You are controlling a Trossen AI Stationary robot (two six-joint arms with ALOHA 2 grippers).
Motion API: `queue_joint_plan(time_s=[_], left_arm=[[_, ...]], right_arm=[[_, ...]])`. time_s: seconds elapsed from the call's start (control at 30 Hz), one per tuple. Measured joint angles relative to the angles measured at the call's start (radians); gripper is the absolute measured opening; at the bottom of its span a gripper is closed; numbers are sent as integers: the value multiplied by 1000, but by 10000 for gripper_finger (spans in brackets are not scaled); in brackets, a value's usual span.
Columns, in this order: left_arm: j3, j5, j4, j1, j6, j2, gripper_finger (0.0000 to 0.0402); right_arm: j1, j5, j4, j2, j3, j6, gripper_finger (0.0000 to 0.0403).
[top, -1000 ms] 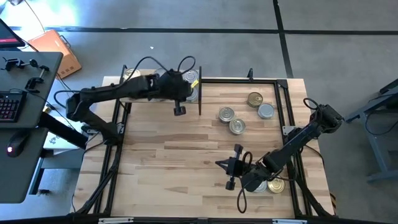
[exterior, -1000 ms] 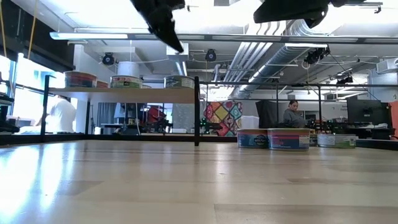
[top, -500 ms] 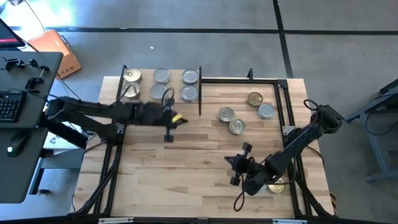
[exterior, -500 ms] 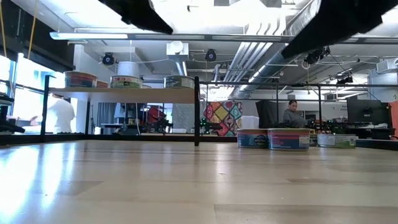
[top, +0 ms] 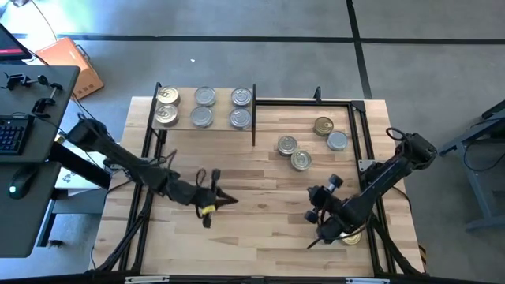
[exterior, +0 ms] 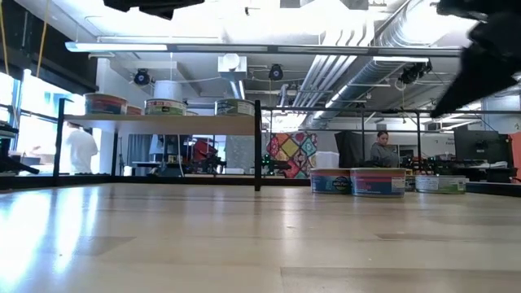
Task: Stack canned seafood by type on shelf
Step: Stack the green white tuna can on top of the other green white tuna can on the shelf
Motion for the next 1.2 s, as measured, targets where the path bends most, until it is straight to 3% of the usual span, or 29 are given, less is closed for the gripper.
queue_joint_plan(time_s=[0.23,0.43,0.57,0.77,1.2], left_arm=[[-1,-1,128,15,91,130,0],[-1,-1,149,31,96,167,0],[0,-1,149,31,96,167,0],[0,-1,147,31,97,167,0],[0,-1,149,31,98,167,0]], right_arm=[[53,-327,82,-30,0,18,101],[134,-584,371,-30,0,-132,180],[206,-575,491,-3,2,-189,186],[263,-567,486,89,2,-173,158],[245,-547,452,159,49,-171,88]])
